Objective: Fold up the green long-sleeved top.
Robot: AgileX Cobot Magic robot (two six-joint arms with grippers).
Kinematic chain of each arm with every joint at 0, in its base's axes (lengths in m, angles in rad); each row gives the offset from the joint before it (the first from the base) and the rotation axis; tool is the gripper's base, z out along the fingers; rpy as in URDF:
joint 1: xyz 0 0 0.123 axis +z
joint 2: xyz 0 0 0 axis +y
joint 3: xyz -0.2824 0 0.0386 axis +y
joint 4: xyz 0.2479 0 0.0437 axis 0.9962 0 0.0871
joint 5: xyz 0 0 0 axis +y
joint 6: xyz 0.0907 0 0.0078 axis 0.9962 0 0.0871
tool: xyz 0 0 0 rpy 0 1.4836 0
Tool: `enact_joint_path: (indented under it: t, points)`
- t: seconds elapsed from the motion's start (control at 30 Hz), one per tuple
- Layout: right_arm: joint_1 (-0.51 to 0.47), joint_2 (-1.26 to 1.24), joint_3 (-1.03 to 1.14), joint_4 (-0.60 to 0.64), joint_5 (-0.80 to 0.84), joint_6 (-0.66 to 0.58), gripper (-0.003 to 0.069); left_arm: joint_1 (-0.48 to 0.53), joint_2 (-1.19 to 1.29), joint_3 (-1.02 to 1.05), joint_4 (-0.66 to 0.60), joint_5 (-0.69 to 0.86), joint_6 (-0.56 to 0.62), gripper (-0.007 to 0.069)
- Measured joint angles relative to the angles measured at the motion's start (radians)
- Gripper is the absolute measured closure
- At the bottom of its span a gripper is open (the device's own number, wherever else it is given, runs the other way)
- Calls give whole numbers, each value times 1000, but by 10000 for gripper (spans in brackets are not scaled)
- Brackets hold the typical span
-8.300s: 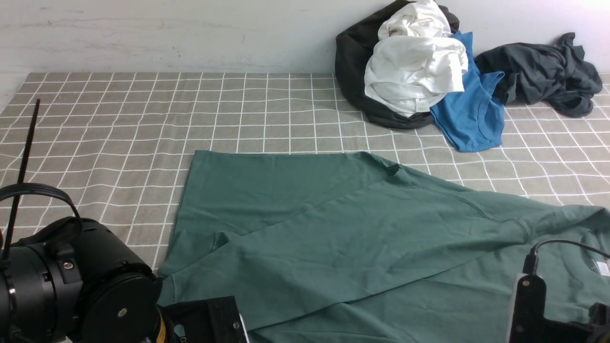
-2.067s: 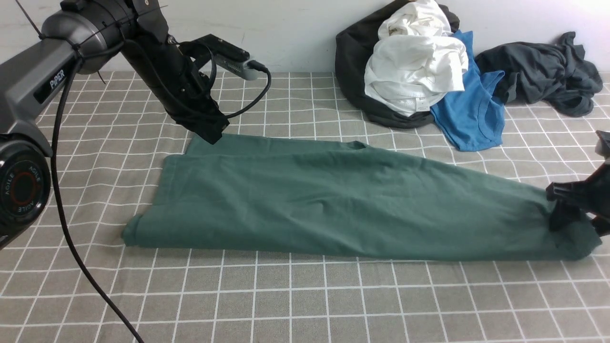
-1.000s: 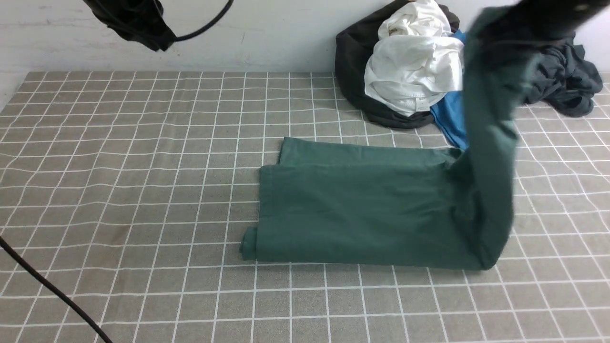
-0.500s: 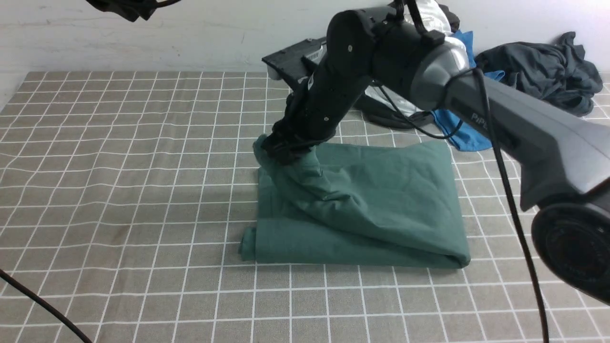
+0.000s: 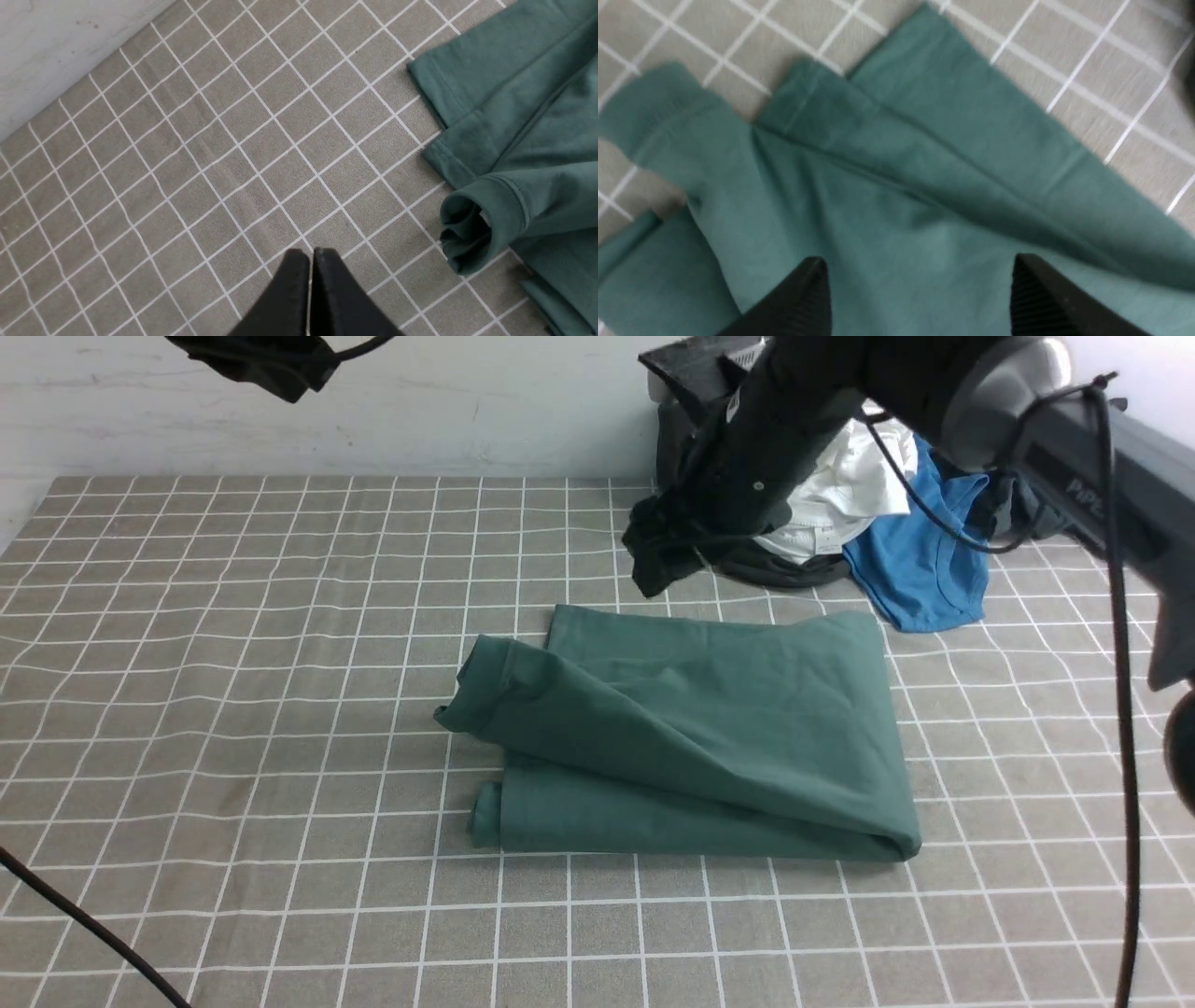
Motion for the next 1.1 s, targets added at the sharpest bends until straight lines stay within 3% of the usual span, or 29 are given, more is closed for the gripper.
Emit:
enact_joint_path:
  t: [0.17,0.4,0.53,0.7,0.97,1.1]
  points:
    - [22,84,41,56,0,-10,389,-11,-12,0,-29,0,-15,632]
    - [119,152,67,136,-5,-56,507,-18,-17,0,-34,0,-24,632]
    - [202,145,67,130,-8,-65,517,-18,-59,31,-25,0,-39,632]
    - [236,127,67,77,-8,-40,517,-18,-211,191,-5,-1,-52,632]
    - [229,-168,175,-46,-7,-5,517,-17,-617,672,65,-24,-131,632]
    - [217,-475,376,-30,-7,-26,517,-17,-921,1027,68,-175,-181,632]
